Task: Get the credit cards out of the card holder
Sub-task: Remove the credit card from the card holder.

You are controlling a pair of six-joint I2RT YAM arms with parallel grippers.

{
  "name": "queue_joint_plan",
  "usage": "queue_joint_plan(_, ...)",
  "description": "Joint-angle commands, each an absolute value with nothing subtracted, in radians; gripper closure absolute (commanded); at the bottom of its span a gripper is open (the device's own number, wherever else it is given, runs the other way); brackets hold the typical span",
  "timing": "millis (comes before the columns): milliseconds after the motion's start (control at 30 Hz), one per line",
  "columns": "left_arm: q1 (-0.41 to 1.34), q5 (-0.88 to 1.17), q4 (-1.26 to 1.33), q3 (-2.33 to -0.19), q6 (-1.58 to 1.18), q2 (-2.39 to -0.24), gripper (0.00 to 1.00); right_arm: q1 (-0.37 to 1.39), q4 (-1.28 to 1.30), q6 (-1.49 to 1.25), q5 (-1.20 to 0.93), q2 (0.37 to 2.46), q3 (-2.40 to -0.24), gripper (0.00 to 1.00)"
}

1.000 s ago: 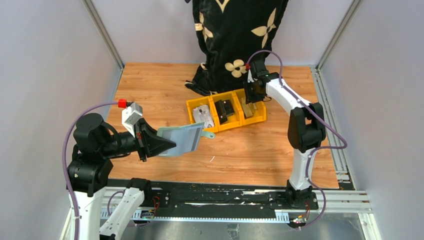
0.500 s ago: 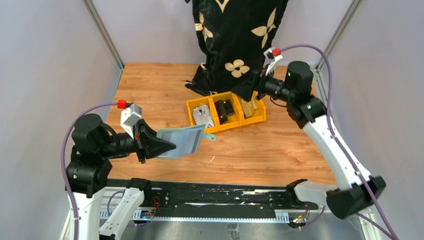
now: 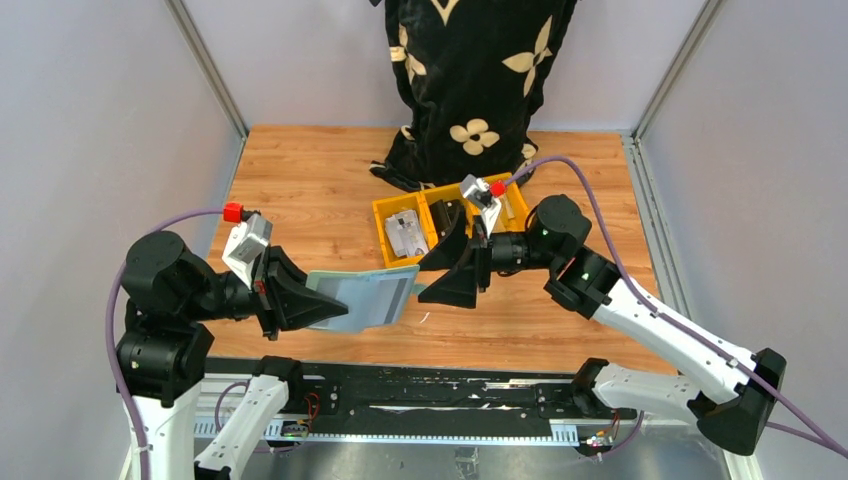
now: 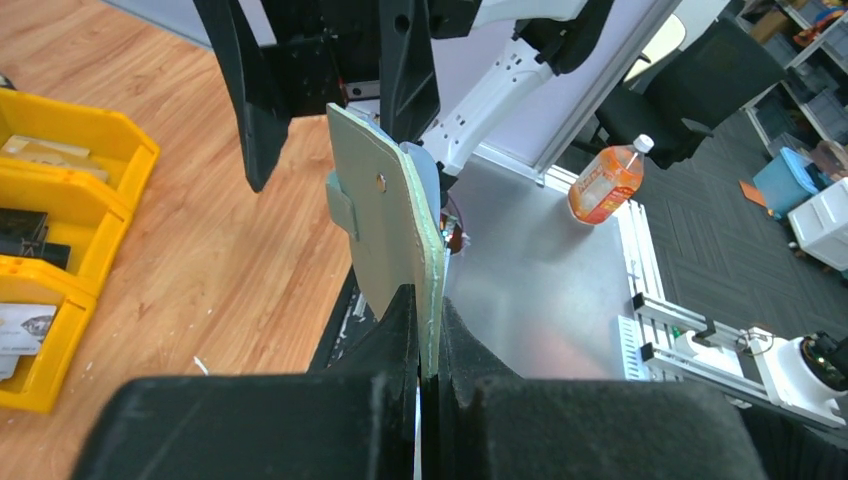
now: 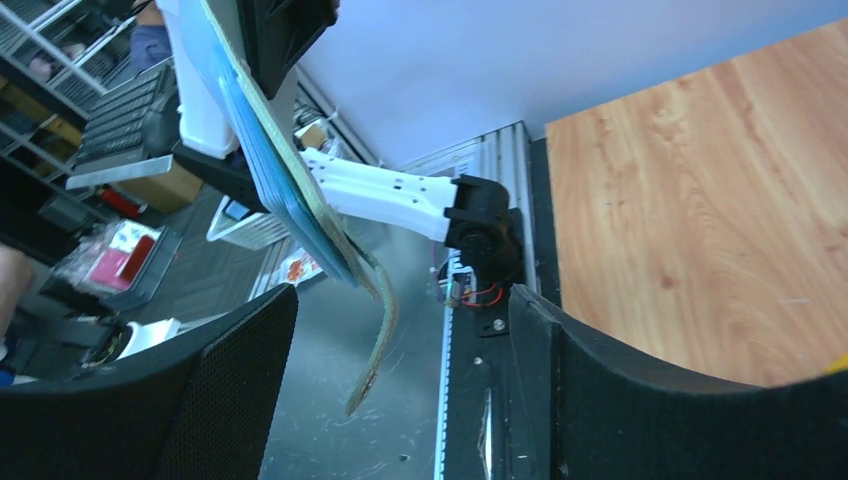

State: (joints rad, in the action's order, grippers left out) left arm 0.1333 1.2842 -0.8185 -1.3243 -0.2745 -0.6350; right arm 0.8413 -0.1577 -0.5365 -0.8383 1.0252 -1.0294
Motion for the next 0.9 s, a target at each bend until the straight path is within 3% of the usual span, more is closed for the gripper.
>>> queue_joint_plan(0, 0.135, 1.323, -0.818, -1.363, -0.311, -0.640, 1.00, 0.910, -0.330, -0.588, -0.867, 1.010, -0.988, 0.22)
queue_joint_plan(300, 0.135, 1.323, -0.818, -1.376, -0.323, -0.638, 1.00, 0.967, -0.441, -0.639, -0.856, 1.044, -0.979, 0.48)
queue_joint_plan(567, 0.135, 1.321, -0.818, -1.384, -0.327, -0.642, 1.00, 0.982, -0.439, -0.640, -0.847, 1.049, -0.982, 0.81)
queue_joint_plan(867, 0.135, 1.319, -0.818, -1.389, -0.328, -0.648, 1.00, 1.011, -0.413, -0.629, -0.839, 1.057, -1.006, 0.80)
